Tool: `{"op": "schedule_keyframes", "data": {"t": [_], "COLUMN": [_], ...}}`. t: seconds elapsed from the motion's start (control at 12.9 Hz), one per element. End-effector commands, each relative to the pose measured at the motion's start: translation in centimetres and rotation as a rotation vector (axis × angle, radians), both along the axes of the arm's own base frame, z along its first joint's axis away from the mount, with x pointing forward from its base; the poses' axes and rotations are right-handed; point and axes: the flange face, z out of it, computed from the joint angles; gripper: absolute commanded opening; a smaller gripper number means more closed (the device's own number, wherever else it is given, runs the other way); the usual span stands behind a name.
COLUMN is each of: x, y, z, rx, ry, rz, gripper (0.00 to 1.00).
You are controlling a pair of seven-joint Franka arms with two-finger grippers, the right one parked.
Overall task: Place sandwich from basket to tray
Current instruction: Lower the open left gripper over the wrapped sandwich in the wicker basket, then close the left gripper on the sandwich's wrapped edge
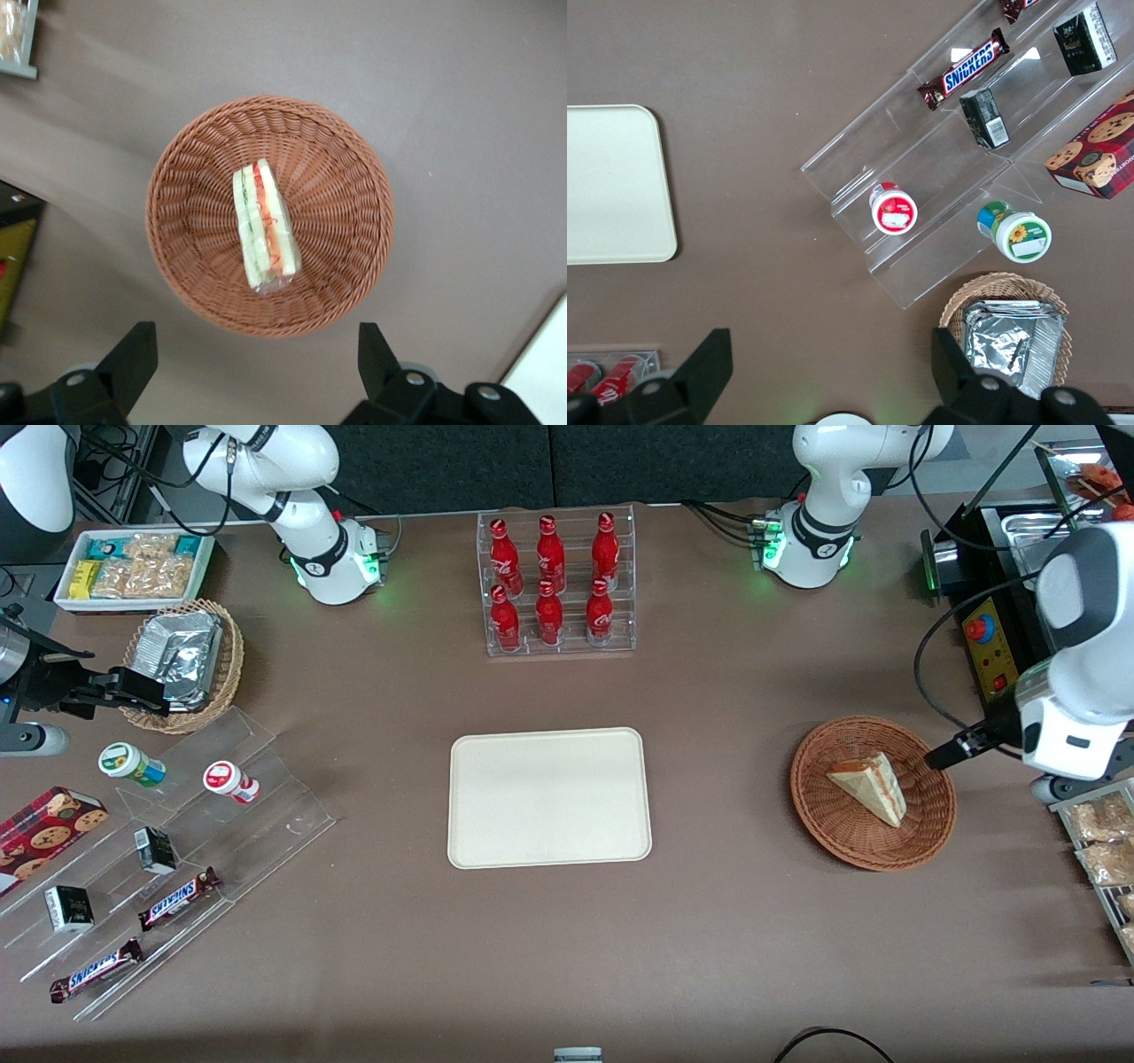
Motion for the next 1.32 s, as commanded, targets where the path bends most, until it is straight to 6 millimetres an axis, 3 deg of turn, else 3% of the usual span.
{"op": "schedule_keyframes", "data": {"t": [0.0, 0.31, 0.47, 1.24], "x": [-1.2, -3.5, -4.1, -5.6], "y": [-0.2, -0.3, -0.4, -0.8], "z": [-3.2, -10.2, -12.6, -17.8], "rx": [0.015, 0.01, 0.008, 0.007], "ry": [-0.035, -0.11, -0.124, -0.113], "rz": [0.118, 0.224, 0.24, 0.256], "gripper": [1.0, 1.0, 1.0, 1.0]}}
